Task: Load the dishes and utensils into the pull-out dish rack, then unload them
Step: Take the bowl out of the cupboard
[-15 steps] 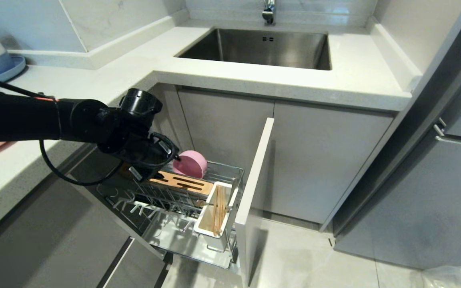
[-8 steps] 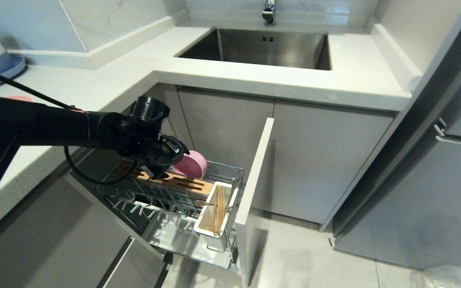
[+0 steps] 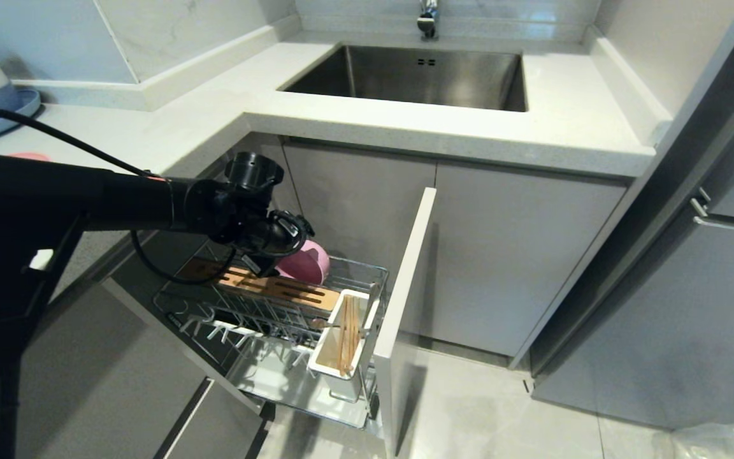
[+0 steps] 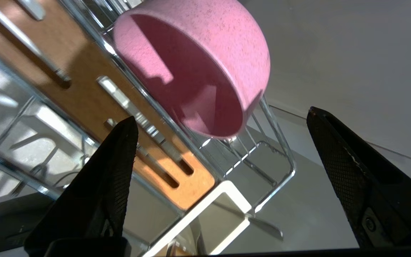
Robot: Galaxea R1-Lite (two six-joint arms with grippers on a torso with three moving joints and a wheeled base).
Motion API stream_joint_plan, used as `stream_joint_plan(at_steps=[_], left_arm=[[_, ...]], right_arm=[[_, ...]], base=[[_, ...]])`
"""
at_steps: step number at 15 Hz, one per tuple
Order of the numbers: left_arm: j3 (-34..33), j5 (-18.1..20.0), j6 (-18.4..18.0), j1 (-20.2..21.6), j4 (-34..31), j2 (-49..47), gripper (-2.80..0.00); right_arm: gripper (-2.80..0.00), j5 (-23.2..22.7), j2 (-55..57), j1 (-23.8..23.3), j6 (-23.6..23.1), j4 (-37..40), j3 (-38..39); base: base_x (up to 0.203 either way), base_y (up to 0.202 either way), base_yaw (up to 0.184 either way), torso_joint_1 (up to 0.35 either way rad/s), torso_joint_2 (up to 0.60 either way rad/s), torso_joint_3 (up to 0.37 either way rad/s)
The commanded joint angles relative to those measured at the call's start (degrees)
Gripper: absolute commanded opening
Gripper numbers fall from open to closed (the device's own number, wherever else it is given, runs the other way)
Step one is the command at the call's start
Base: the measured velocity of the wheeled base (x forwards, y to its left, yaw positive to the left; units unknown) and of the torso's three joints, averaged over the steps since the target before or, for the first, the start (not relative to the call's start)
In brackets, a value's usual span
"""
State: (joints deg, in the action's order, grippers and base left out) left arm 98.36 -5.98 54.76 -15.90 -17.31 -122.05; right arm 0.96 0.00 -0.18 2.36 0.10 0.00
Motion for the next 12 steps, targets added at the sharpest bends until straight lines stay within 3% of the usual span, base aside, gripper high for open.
stream_joint_plan(at_steps=[1, 12], left_arm=[[1.4, 0.1, 0.3, 0.0, -0.1, -1.9, 0.00], [2.7, 1.5, -2.4, 0.6, 2.3, -5.0, 0.00]], right_arm=[[-2.80, 0.0, 0.0, 0.0, 0.0, 0.0, 0.1], [-2.80, 0.0, 0.0, 0.0, 0.0, 0.0, 0.1]], base=[[0.000, 0.000, 0.000, 0.000, 0.00, 0.000], [0.000, 0.000, 0.000, 0.000, 0.00, 0.000]])
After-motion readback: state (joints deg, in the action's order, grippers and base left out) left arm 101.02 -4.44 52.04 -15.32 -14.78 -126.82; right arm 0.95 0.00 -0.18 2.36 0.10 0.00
